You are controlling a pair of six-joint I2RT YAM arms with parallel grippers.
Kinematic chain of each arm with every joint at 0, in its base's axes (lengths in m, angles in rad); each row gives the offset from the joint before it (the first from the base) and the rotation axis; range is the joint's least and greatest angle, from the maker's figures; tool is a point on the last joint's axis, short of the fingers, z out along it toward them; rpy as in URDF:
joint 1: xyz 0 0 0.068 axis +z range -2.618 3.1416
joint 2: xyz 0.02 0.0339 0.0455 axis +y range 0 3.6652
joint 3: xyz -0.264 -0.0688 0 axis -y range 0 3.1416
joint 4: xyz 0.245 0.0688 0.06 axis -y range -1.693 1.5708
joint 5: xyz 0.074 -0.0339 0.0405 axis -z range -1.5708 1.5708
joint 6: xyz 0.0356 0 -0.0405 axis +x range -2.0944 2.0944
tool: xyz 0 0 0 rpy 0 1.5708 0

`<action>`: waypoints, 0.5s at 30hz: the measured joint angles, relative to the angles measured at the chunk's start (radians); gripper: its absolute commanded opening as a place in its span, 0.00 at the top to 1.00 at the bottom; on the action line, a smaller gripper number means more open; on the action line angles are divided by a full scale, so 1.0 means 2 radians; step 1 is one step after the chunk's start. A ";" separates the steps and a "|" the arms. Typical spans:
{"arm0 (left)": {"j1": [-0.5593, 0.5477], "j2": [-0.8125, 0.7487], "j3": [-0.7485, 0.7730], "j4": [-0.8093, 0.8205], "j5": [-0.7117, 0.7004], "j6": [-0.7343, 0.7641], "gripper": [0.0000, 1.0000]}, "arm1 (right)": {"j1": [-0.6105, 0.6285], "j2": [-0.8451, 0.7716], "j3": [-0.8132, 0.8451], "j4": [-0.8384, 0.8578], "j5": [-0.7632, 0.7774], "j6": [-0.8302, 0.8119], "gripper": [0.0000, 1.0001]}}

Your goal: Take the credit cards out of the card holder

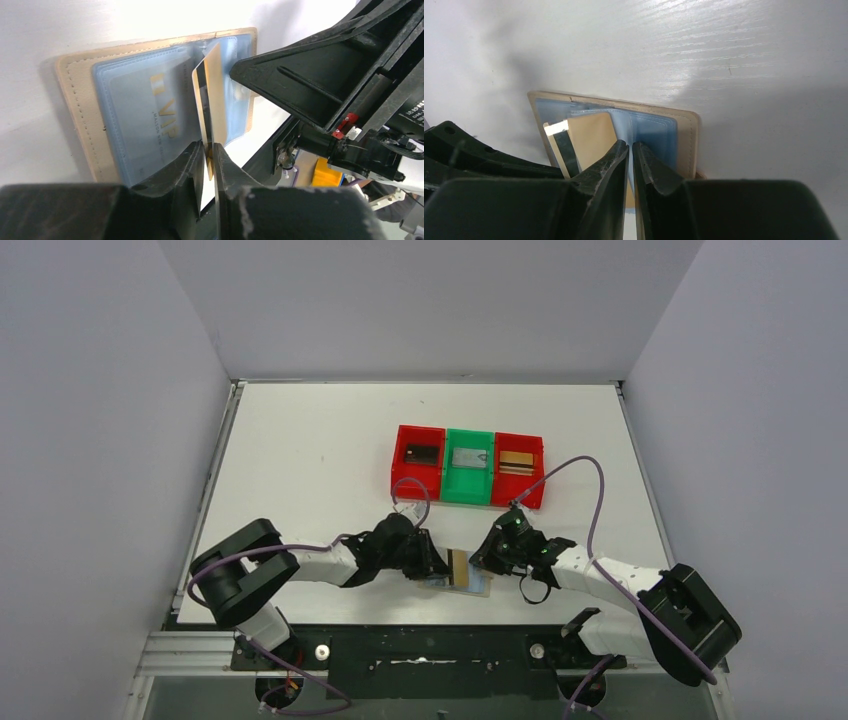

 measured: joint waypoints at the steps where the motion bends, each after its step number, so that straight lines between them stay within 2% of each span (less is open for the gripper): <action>1: 0.000 0.000 0.000 -0.002 0.000 0.001 0.96 | 0.000 0.000 0.000 0.000 0.000 0.000 0.87; 3: 0.000 0.000 0.001 -0.007 -0.002 0.002 1.00 | 0.000 0.000 0.000 0.000 0.000 0.000 0.87; 15: 0.002 -0.049 0.004 -0.070 -0.028 0.019 1.00 | 0.000 -0.015 0.000 -0.016 0.010 -0.001 0.82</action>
